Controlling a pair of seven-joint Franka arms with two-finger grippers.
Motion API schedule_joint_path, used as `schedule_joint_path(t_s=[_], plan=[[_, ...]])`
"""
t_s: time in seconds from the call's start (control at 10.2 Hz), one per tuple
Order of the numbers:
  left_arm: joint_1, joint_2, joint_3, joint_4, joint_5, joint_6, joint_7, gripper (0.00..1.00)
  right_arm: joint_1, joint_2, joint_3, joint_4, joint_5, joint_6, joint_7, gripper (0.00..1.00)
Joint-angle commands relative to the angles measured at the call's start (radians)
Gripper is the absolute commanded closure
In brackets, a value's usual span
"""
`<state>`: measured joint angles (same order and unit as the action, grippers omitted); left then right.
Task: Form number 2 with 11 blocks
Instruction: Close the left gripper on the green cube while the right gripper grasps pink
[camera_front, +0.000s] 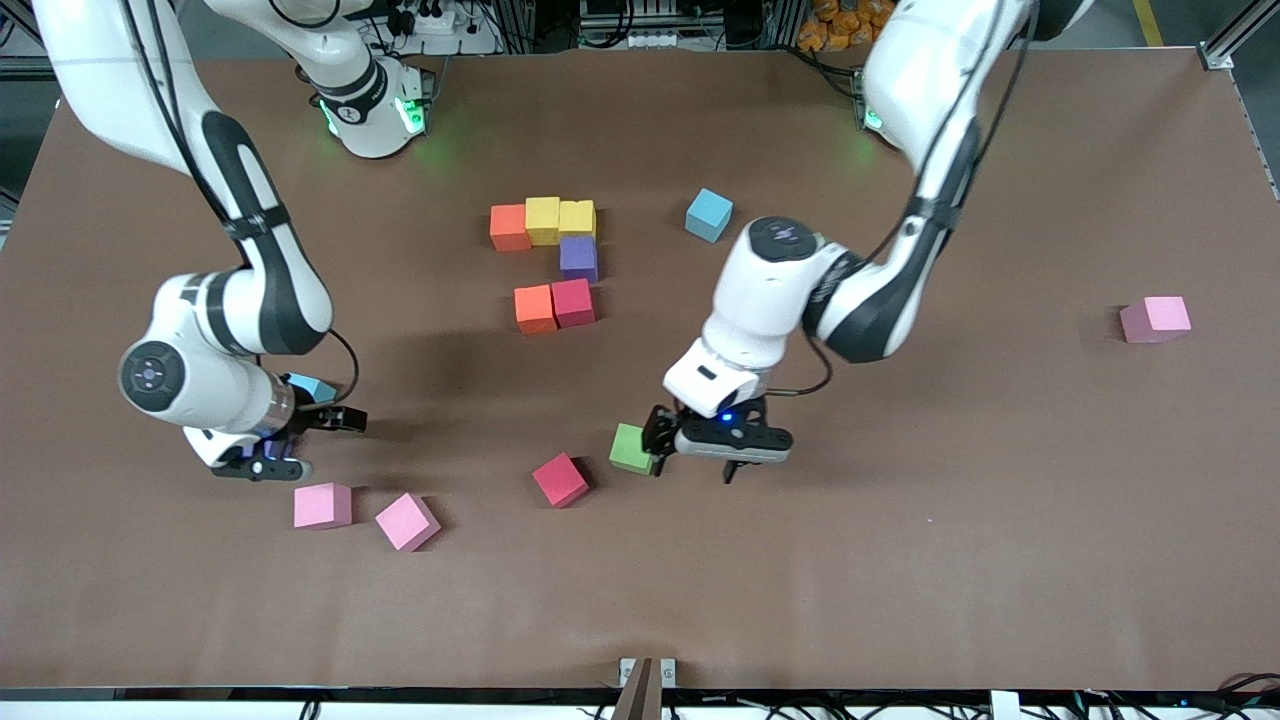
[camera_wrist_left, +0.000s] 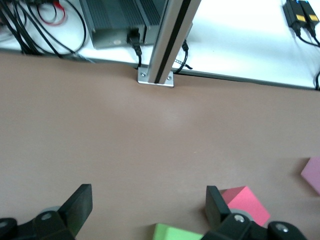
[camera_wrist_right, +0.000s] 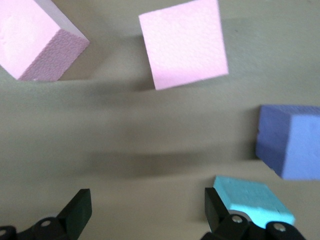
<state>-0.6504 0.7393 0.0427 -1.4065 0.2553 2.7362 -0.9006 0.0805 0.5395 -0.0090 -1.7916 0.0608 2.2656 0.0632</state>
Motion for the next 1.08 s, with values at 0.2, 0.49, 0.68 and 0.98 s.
schedule_joint_path(t_s=[0.2, 0.49, 0.68, 0.98], plan=[[-0.258, 0.271, 0.298, 0.164, 0.022, 0.114, -0.429, 0.0, 0.007, 0.077, 0.006, 0.041, -0.108, 0.086, -0.187, 0.0], [-0.279, 0.287, 0.306, 0.172, 0.036, 0.119, -0.267, 0.0, -0.016, 0.077, 0.004, 0.069, -0.113, 0.089, -0.284, 0.0], [-0.27, 0.272, 0.24, 0.17, 0.009, 0.119, -0.056, 0.0, -0.033, 0.079, 0.003, 0.101, -0.113, 0.089, -0.312, 0.0], [-0.194, 0.273, 0.145, 0.167, 0.007, 0.119, 0.089, 0.0, -0.071, 0.141, 0.004, 0.19, -0.131, 0.089, -0.316, 0.0]])
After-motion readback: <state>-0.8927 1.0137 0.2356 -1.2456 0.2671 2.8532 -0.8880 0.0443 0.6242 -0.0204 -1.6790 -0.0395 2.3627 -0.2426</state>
